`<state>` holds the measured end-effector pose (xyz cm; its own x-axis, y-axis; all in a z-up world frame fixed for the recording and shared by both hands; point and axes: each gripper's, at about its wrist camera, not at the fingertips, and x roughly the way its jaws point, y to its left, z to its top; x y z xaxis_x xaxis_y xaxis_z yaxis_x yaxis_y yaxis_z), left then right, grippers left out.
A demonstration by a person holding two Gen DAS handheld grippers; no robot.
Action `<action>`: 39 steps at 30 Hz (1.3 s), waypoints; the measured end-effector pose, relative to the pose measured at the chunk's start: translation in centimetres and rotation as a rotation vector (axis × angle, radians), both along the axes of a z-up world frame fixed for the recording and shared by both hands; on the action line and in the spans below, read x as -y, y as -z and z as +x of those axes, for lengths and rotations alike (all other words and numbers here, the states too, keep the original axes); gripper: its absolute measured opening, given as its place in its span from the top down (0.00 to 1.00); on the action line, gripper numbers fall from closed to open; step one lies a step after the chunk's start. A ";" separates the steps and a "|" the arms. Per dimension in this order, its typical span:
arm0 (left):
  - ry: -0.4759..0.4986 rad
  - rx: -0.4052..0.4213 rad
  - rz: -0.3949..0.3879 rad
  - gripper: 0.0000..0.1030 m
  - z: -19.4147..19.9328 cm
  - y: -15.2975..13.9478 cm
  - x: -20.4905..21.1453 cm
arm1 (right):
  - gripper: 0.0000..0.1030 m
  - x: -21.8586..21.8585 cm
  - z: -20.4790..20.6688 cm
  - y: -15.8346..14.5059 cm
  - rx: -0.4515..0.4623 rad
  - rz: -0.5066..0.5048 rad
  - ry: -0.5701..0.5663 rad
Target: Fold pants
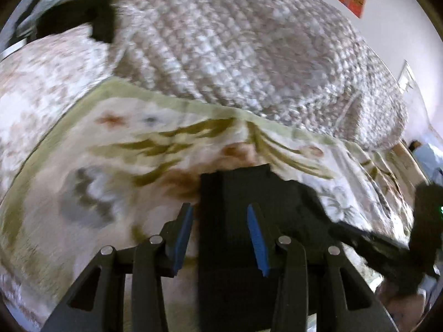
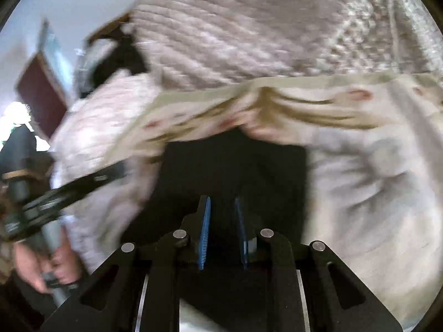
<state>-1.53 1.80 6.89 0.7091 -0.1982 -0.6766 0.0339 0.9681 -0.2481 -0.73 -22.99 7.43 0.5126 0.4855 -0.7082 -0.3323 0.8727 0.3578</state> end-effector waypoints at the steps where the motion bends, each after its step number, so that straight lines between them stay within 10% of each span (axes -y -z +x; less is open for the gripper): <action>1: 0.025 -0.005 0.010 0.58 0.8 -0.1 0.8 | 0.81 0.4 0.8 0.1 -0.007 -0.016 0.005; 14: 0.074 -0.103 0.087 0.46 5.5 5.1 2.4 | 0.84 -0.1 7.1 4.0 -0.058 -0.073 0.020; 33: 0.070 -0.036 0.144 0.48 2.6 2.3 3.2 | 0.82 0.6 3.4 0.9 -0.001 -0.013 0.011; 39: 0.085 -0.016 0.163 0.71 0.2 2.2 3.7 | 0.82 0.2 -1.3 0.8 0.067 -0.076 -0.027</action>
